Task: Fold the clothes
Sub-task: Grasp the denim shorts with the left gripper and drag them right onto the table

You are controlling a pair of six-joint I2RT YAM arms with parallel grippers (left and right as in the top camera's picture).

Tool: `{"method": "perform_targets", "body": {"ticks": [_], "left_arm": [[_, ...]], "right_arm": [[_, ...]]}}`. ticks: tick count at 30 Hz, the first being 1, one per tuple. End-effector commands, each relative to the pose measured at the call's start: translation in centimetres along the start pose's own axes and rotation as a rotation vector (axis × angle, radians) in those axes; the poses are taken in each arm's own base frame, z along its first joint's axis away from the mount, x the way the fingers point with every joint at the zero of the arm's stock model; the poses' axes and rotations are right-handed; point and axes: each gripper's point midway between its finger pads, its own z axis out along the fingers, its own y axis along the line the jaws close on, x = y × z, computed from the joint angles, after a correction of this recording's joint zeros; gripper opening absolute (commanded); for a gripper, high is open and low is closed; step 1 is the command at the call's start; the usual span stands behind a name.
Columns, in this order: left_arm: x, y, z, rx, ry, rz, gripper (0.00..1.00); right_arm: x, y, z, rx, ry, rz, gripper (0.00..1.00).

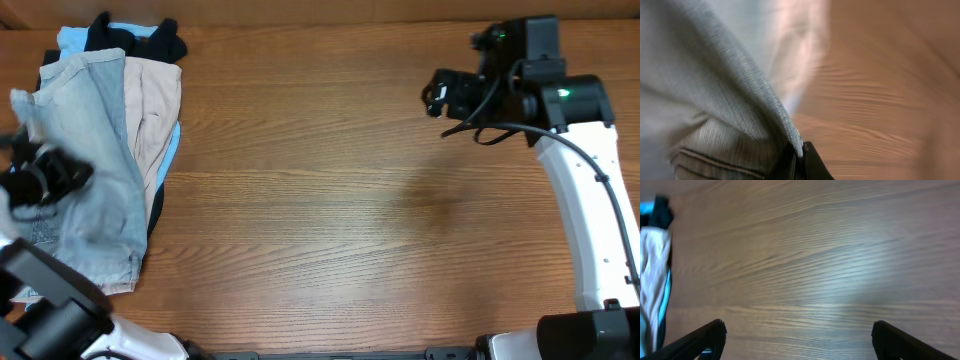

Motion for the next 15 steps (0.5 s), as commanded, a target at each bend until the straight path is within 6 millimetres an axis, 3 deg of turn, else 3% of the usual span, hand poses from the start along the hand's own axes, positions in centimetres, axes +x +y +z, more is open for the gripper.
{"method": "perform_targets", "body": {"ticks": [1,4,9,15], "left_arm": [[-1.2,-13.0,-0.8,0.303,-0.053,0.253,0.04],[1.3,-19.7,1.5,0.417,0.04,0.362,0.04],[7.2,-29.6,6.5,0.537,0.207,0.525,0.04],[16.9,-40.7,14.8,0.521,0.257,0.805,0.04]], "right_arm": [[-2.0,-2.3,-3.8,0.026,-0.105,0.141,0.98],[-2.1,-4.6,-5.7,0.035,-0.129,0.204,1.0],[-1.8,-8.9,-8.5,0.099,-0.164,0.308,1.0],[-1.3,-12.5,-10.0,0.157,-0.179,0.375,1.0]]}}
